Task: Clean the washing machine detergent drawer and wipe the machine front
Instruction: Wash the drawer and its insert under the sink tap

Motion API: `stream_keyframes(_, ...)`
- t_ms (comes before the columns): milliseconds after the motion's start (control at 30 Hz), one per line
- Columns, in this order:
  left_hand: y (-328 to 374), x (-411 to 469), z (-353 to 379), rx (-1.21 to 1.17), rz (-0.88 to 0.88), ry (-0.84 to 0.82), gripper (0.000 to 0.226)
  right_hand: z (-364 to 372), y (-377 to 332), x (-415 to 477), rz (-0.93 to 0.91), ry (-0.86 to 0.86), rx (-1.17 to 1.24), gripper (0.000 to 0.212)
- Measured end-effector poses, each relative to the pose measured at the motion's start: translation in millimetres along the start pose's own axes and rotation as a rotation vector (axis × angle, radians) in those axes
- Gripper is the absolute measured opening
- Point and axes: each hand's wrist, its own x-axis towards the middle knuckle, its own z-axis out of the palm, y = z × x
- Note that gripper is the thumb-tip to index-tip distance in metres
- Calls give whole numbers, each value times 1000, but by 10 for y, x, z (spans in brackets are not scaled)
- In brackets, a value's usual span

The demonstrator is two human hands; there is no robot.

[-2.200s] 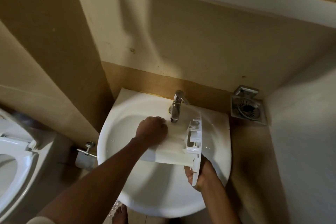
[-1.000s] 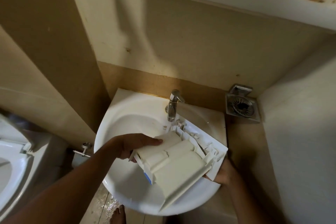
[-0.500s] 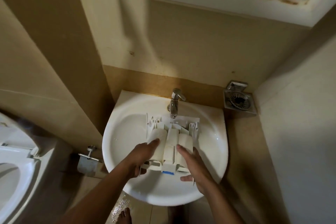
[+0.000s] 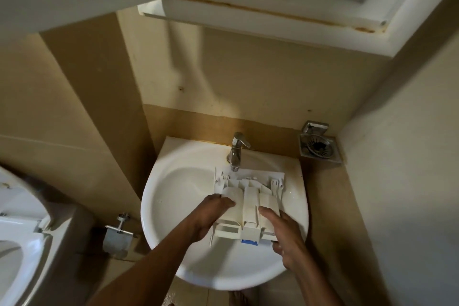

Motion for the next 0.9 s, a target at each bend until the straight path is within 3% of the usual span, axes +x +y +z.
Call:
stream_keyframes(200, 285, 126, 69, -184, 6, -16, 28, -70, -97, 153, 32, -37, 41, 60)
stream_keyframes(300, 378, 166, 122, -159, 15, 26, 26, -128, -230, 236, 64, -57, 31, 53)
stream_keyframes(433, 393, 261, 156, -285, 36, 108, 33, -231, -364, 278, 107, -88, 90, 44)
stream_keyframes(667, 293, 391, 184, -244, 107, 169, 55, -274, -485, 265, 101, -153, -72, 49)
stream_keyframes(833, 132, 260, 79, -293, 142, 236, 15, -78, -399, 229, 110, -165, -168, 48)
stream_keyframes(900, 84, 230, 23, -291, 116, 218, 37, -12, -402, 218, 114, -193, -200, 48)
